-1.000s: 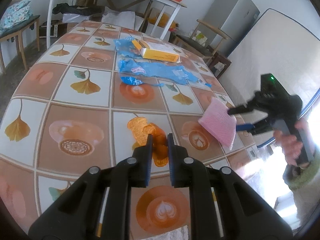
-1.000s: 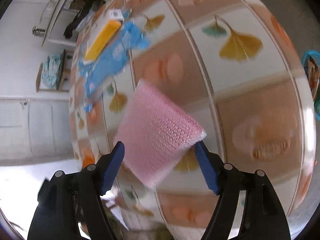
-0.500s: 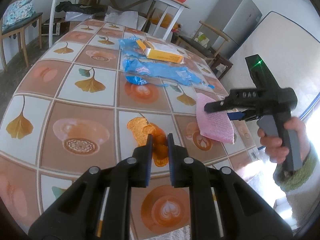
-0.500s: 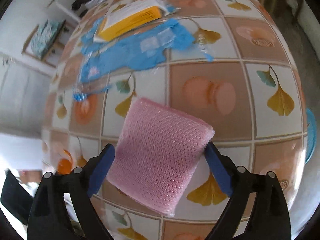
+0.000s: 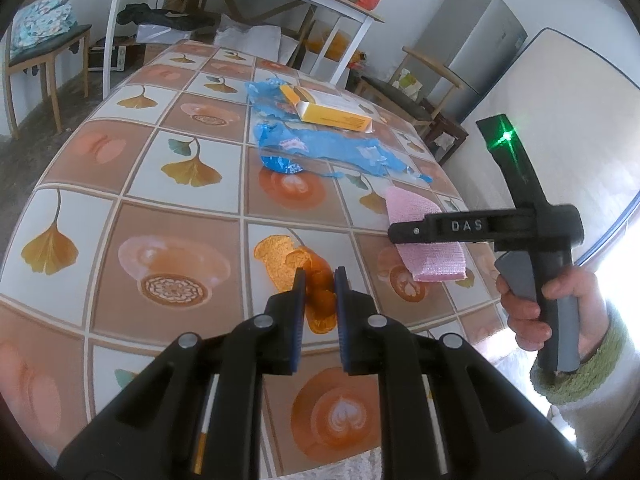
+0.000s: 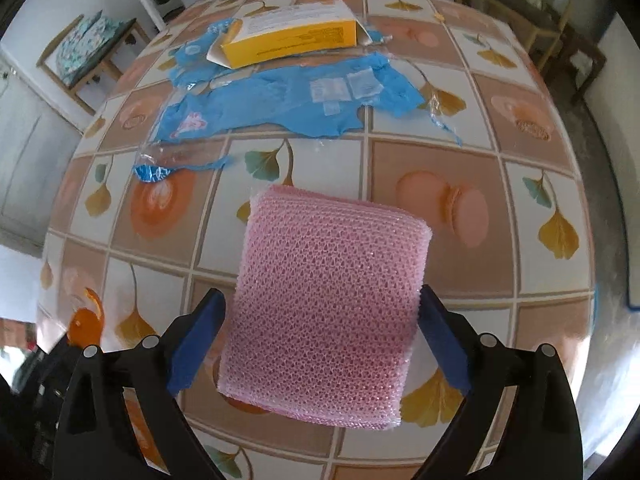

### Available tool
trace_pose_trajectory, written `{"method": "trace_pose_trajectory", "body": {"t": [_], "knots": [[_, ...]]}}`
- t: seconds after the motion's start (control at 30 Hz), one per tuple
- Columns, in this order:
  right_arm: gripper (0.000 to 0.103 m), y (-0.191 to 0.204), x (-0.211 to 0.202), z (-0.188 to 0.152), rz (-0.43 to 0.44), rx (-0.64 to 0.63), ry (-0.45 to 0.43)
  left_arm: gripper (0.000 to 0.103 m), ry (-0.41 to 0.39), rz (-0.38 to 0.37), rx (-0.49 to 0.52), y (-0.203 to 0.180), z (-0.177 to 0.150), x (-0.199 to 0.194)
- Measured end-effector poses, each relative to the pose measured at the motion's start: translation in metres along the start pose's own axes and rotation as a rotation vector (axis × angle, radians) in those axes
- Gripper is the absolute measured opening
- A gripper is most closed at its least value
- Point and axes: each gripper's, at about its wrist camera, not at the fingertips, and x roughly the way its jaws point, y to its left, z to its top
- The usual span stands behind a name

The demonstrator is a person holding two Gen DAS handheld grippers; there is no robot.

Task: Collect trash
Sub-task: 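Carry the sponge and orange peel toward the blue wastebasket with both tools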

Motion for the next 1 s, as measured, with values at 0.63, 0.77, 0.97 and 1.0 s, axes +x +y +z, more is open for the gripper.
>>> {"method": "trace_pose_trajectory", "body": {"t": [0.63,0.77,0.97,1.0], "knots": [[0.081,-0.028,-0.061,-0.008,0.149,0.042,-0.164,0.013,-0.062,0.014,0.036,-0.027,0.009,-0.025],[0.081,-0.048,-0.088,-0.016,0.218,0.085,-0.215,0.013,-0.079,0.012,0.066,-0.047,0.012,-0.033],[0.081,-0.096,-0.125,-0.039,0.291,0.172,-0.276,0.013,-0.097,-0.006,0.111,-0.084,0.015,-0.041],[0.081,-0.103,-0.129,-0.044,0.295,0.185,-0.285,0.013,-0.098,-0.011,0.119,-0.092,0.016,-0.042]]}}
